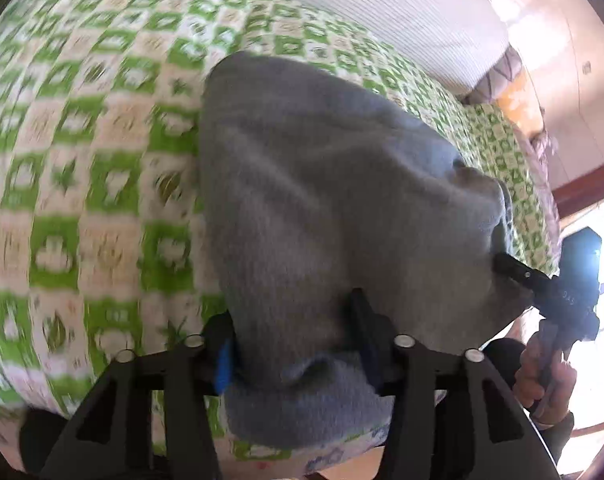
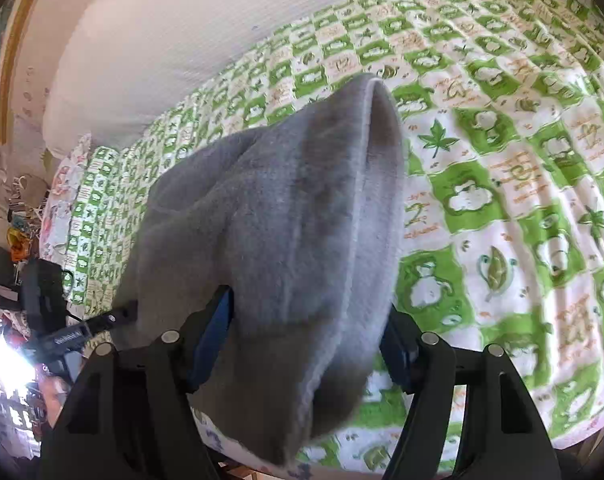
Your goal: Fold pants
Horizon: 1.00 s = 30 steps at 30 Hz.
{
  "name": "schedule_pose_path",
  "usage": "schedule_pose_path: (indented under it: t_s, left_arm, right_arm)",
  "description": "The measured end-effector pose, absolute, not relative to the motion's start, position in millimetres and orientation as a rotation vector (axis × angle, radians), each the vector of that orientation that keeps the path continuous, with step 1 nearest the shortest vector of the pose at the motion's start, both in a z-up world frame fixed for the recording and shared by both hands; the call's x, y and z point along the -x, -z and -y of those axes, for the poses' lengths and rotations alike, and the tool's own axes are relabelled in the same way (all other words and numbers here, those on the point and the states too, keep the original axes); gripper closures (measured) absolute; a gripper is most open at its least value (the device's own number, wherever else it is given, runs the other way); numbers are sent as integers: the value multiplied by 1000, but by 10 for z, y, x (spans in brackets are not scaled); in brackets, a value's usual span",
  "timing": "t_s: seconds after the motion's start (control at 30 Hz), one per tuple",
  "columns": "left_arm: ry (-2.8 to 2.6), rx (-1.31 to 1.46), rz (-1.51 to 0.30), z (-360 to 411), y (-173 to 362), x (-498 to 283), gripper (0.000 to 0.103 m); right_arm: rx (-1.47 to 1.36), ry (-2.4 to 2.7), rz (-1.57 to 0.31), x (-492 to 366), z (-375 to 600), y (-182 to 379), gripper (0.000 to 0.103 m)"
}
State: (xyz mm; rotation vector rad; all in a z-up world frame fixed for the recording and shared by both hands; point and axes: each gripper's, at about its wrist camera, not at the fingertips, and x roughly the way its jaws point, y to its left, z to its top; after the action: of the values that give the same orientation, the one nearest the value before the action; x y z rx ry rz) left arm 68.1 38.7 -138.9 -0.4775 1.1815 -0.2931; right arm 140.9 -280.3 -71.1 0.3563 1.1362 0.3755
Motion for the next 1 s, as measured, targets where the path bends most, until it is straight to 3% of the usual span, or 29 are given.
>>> schedule_pose_path:
  t_s: [0.23, 0.4, 0.83, 0.9, 0.93, 0.97, 1.0]
  left_arm:
    - [261, 604, -1129, -597, 1336, -380, 43]
    - [255, 706, -1118, -699, 1381, -218, 41]
    - [254, 790, -1162, -602, 1660, -217, 42]
    - [260, 799, -1166, -581, 1707, -236, 54]
    - [261, 798, -1166, -574, 1723, -243, 60]
    - [266, 790, -1162, -564, 1718, -243, 70]
    - [270, 774, -1152, -549, 1679, -234, 76]
  right_arm:
    - [-242, -402, -972, -1406, 2770, 42, 33]
    - [-202, -582, -973, -1612, 2174, -152, 30]
    - [121, -757, -1192, -2603, 94, 623, 29]
    - [190, -724, -1223, -2675, -23, 828, 29]
    - [221, -726, -1242, -2690, -76, 950, 44]
    - [233, -735, -1250, -2688, -105, 1010, 65]
    - [238, -736, -1255, -2691, -114, 1032, 73]
